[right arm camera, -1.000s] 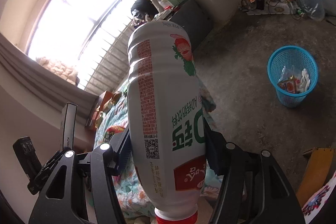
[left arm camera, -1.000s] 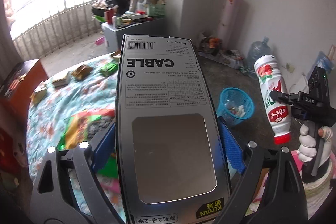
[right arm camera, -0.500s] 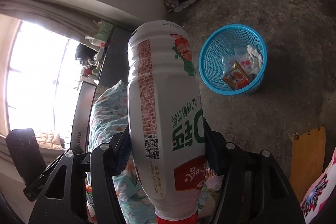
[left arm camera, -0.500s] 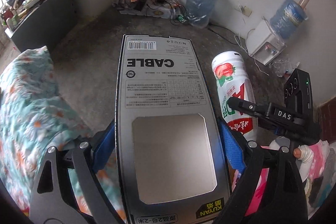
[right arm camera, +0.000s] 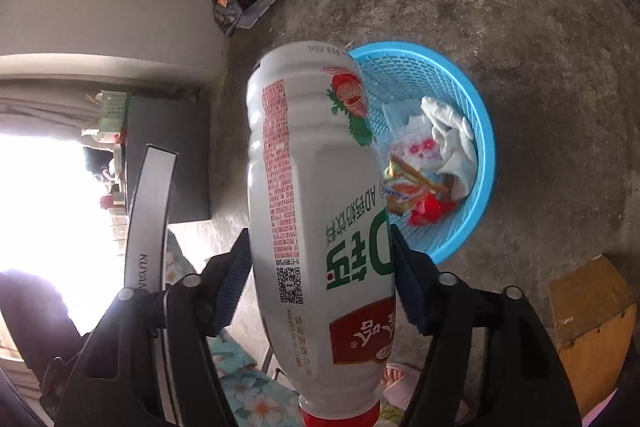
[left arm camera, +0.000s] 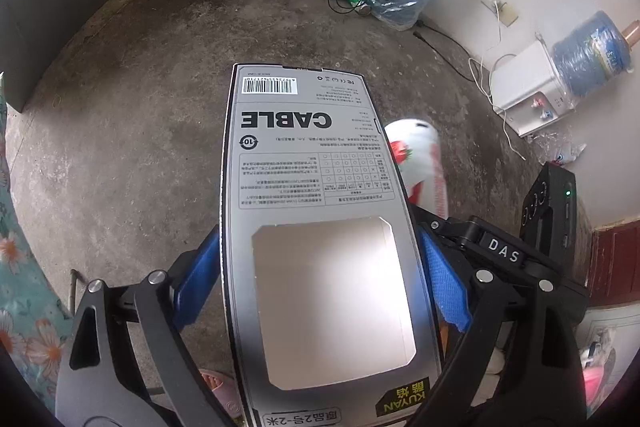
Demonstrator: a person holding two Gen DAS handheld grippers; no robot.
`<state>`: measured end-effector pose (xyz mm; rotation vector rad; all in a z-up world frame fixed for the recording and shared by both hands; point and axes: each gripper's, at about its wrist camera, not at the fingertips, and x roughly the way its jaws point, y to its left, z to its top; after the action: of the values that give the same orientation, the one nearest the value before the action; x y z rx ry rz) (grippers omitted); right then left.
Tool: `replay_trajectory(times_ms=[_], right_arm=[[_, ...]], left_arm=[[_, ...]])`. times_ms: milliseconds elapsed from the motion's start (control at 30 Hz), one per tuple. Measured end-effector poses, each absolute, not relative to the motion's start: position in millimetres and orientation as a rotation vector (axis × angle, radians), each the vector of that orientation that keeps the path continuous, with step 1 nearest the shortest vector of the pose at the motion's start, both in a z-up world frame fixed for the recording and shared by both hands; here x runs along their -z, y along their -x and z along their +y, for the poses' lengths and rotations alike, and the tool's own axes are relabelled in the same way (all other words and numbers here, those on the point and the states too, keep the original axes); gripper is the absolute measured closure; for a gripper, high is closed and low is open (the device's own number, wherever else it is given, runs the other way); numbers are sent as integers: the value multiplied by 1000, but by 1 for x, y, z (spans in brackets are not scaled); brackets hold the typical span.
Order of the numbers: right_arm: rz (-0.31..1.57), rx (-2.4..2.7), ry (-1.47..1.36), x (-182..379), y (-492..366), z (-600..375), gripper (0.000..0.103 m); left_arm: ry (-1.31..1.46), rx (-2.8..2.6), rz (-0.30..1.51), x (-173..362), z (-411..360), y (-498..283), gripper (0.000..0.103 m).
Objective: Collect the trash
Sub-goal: 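Carry the box and bottle over the wastebasket and open both grippers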
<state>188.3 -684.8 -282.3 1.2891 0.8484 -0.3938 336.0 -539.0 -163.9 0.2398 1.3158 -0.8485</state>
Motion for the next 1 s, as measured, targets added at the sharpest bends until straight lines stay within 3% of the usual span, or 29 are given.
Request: replay_trajectory(times_ms=[200, 367, 533, 800, 1000], right_arm=[[786, 437, -1302, 298, -184, -702, 31], [646, 356, -1226, 256, -157, -684, 31], [641, 328, -1157, 234, -139, -665, 31], [650, 392, -1097, 222, -104, -647, 31], [746, 336, -988, 219, -106, -612, 31]], left_arm=[[-38, 910, 1375, 172, -543, -344, 14], [-11, 916, 1391, 173, -546, -341, 14], [22, 910, 1348, 151, -536, -337, 14], [20, 991, 1199, 70, -490, -318, 14], [13, 1033, 1071, -17, -405, -295, 14]])
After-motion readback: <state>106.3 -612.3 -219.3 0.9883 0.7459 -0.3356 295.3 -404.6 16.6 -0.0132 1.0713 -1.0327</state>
